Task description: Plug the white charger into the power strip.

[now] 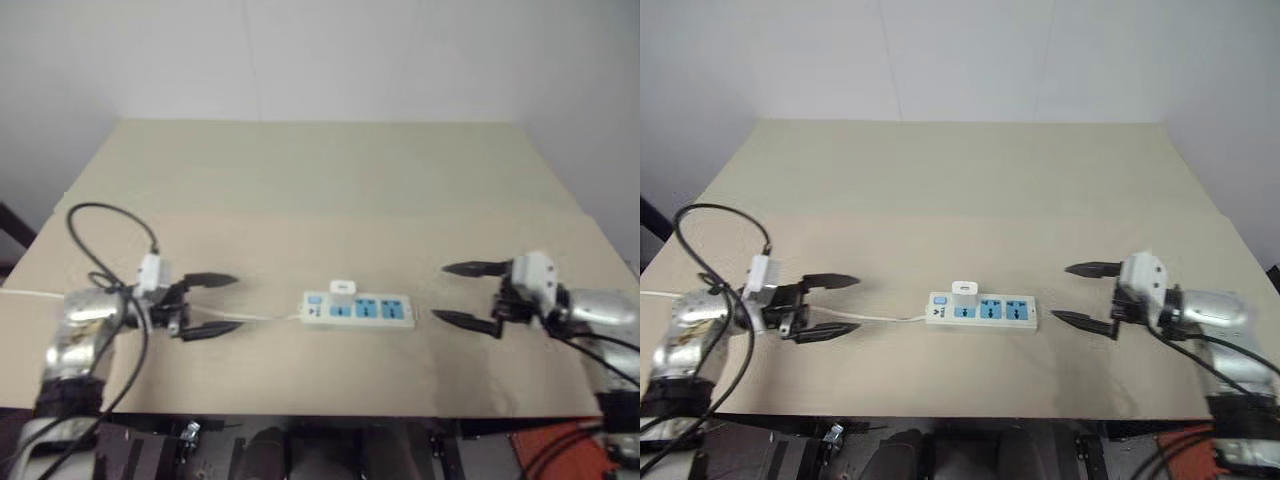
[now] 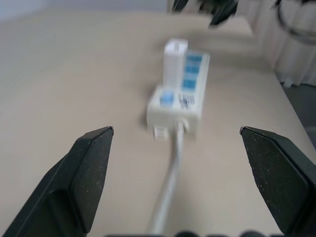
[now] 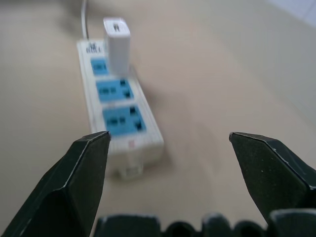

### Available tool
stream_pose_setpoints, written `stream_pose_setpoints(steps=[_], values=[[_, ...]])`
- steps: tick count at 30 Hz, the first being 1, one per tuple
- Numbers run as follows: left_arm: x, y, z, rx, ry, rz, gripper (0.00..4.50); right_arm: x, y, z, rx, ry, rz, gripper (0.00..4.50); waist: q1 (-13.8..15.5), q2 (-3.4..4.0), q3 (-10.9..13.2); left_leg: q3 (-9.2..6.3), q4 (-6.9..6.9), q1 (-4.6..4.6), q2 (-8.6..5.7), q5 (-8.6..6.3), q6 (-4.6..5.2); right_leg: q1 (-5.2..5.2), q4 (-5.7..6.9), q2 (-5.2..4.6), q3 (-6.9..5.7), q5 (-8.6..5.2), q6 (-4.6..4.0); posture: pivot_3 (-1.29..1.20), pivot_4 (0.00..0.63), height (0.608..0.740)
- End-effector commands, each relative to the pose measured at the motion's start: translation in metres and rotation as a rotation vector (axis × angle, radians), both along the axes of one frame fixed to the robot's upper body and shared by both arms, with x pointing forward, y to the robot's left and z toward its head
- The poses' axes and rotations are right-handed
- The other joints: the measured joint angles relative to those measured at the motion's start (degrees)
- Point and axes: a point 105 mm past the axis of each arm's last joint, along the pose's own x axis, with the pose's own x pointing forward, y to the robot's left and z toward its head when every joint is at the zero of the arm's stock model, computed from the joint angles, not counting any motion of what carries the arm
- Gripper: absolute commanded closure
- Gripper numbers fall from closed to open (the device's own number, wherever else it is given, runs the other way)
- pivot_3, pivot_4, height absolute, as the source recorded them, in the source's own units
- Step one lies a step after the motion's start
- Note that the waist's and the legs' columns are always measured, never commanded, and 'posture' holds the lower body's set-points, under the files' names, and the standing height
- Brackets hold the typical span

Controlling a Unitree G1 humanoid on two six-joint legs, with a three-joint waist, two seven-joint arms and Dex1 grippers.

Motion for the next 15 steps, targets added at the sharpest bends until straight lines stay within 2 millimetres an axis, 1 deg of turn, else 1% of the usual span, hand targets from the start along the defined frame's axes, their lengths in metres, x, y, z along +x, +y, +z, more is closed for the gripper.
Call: stream_pose_setpoints(steps=[1, 4, 10, 12, 15], values=[[-0.005, 0.017, 0.009, 0.023, -0.024, 0.032, 0.01, -0.012, -0.002, 0.02, -0.028, -0.031, 0.014, 0.0, 0.0, 0.0, 0.0, 0.0, -0.01, 0.02, 0.02, 0.0, 0.0, 0.02, -0.01, 0.01, -0.01, -0.01, -0.02, 0.0, 0.15, 0.74], [-0.005, 0.019, 0.009, 0.02, -0.029, 0.042, 0.01, -0.02, 0.0, 0.022, -0.043, -0.021, 0.008, 0.0, 0.1, 0.0, 0.0, -0.01, -0.01, 0.01, 0.02, 0.0, -0.01, 0.07, -0.05, -0.01, -0.05, -0.02, -0.01, 0.0, 0.15, 0.74], [-0.003, 0.01, 0.006, 0.003, -0.029, 0.018, 0.01, -0.027, 0.003, 0.02, -0.051, 0.076, -0.008, 0.0, 0.0, 0.0, 0.0, 0.01, -0.01, -0.06, 0.01, -0.01, -0.01, 0.04, -0.08, -0.04, -0.03, -0.02, -0.01, 0.0, 0.15, 0.74], [-0.001, 0.008, 0.006, 0.002, -0.034, 0.019, 0.01, -0.027, 0.004, 0.024, -0.055, 0.062, -0.023, 0.0, 0.0, -0.02, 0.0, 0.0, -0.01, -0.06, 0.02, -0.01, -0.01, 0.04, -0.08, -0.03, -0.04, -0.01, -0.01, 0.0, 0.15, 0.74], [-0.001, 0.005, 0.006, -0.004, -0.037, 0.011, 0.01, -0.024, 0.0, 0.025, -0.035, 0.193, -0.068, 0.0, 0.0, -0.02, 0.0, 0.0, -0.01, -0.06, 0.02, -0.01, -0.01, 0.04, -0.08, -0.03, -0.03, -0.01, -0.01, 0.0, 0.15, 0.74]])
